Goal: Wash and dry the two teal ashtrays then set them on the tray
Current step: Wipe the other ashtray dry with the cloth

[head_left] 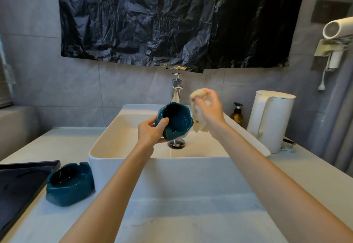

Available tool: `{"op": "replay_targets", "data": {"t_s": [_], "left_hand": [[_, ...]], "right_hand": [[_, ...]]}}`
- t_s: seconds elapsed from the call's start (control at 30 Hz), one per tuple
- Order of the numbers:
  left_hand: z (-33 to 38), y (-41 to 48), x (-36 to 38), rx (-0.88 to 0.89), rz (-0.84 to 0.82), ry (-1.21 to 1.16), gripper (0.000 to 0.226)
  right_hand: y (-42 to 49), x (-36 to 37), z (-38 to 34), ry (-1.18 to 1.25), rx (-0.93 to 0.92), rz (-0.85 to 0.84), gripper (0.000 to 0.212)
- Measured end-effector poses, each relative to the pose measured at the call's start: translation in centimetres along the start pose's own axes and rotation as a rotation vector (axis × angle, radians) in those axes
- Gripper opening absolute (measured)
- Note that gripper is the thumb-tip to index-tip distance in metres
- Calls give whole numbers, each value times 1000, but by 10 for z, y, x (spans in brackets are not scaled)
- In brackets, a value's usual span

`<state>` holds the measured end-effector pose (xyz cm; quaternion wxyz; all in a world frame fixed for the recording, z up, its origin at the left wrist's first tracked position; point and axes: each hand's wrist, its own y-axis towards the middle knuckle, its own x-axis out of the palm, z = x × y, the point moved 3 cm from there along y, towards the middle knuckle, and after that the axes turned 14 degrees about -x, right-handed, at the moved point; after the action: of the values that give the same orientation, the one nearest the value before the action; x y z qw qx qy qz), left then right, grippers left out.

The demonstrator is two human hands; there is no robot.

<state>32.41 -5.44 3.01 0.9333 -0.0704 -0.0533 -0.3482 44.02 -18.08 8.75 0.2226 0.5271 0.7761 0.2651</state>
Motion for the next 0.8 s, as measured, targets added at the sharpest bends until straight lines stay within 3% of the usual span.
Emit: {"op": "replay_targets", "data": {"t_s": [0.13, 0.2, 0.27, 0.33, 0.47, 0.63, 0.7, 0.8], "left_hand": [[-2, 2, -4, 11, 41, -21, 31], [-3, 4, -6, 21, 67, -37, 31], [-3, 5, -7, 46, 76, -24, 29], [-2, 4, -4, 85, 70, 24, 29], [0, 2, 0, 162, 65, 121, 35], [-1, 3, 0, 233, 91, 168, 36], [-1, 2, -1, 258, 107, 200, 35], [-1, -1, 0, 310, 135, 286, 38]], "right_hand": [[-32, 24, 1, 259, 83, -425, 29], [-37, 23, 4, 345, 188, -539, 29], [-34, 21, 14, 311, 255, -390, 26], [-28, 21, 23, 115, 211, -210, 35], [-11, 26, 26, -200, 91, -240, 59], [-11, 35, 31, -474, -26, -193, 15], [-23, 37, 34, -439, 41, -116, 16], [-40, 44, 46, -230, 286, -33, 12]]}}
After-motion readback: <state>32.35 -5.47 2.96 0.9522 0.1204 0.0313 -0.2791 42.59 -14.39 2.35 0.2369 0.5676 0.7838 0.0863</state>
